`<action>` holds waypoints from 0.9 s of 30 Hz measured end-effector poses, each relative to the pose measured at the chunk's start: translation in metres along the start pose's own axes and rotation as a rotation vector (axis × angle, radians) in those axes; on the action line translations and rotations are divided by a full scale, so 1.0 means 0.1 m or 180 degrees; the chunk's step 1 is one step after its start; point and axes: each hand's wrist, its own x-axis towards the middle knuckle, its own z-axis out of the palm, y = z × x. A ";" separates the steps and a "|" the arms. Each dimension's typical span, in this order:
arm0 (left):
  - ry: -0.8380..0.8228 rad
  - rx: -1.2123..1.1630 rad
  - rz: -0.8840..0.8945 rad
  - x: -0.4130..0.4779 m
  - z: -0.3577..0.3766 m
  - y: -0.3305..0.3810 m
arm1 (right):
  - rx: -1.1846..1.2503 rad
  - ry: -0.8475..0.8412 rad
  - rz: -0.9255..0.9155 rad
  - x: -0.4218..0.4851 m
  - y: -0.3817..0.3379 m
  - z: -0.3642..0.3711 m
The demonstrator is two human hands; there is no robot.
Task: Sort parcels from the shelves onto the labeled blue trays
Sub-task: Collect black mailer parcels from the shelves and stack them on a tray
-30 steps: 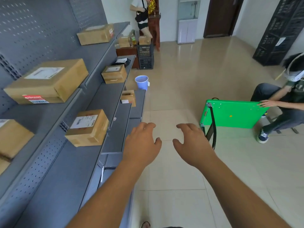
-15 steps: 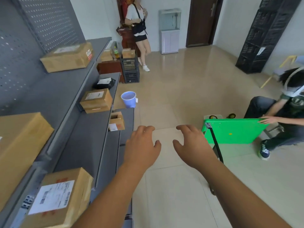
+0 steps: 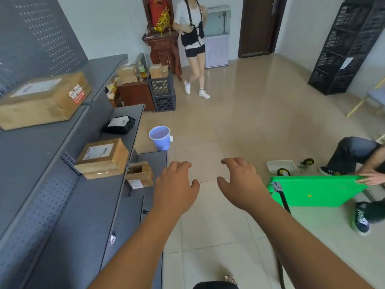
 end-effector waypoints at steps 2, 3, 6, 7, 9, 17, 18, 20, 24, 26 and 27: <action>0.0048 0.0003 -0.0109 0.38 -0.01 0.02 | -0.0009 -0.0067 -0.0121 0.46 -0.01 -0.07; 0.0077 -0.0009 -0.0171 0.56 -0.01 0.02 | -0.0015 -0.0082 -0.0191 0.69 -0.02 -0.09; 0.0140 -0.0041 -0.0365 1.05 -0.02 -0.06 | -0.0024 -0.0149 -0.0359 1.31 -0.12 -0.10; 0.0149 -0.0053 -0.0414 1.20 -0.03 -0.10 | -0.0038 -0.0181 -0.0398 1.49 -0.16 -0.09; 0.0155 -0.0038 -0.0490 1.50 -0.05 -0.20 | -0.0074 -0.0268 -0.0477 1.83 -0.24 -0.05; 0.0150 -0.0024 -0.0564 3.00 0.00 -0.74 | -0.0120 -0.0325 -0.0509 3.35 -0.56 0.16; 0.0145 -0.0055 -0.0540 3.21 -0.01 -0.81 | -0.0127 -0.0314 -0.0485 3.54 -0.62 0.16; 0.0130 -0.0108 -0.0484 3.62 -0.05 -0.95 | -0.0118 -0.0289 -0.0417 3.92 -0.75 0.16; 0.0071 -0.0084 -0.0335 4.36 -0.13 -1.16 | -0.0022 -0.0186 -0.0310 4.59 -0.98 0.21; -0.0001 -0.0103 -0.0329 4.69 -0.14 -1.23 | 0.0005 -0.0201 -0.0251 4.89 -1.05 0.25; -0.0048 -0.0099 -0.0330 4.84 -0.13 -1.27 | 0.0009 -0.0223 -0.0228 5.03 -1.07 0.28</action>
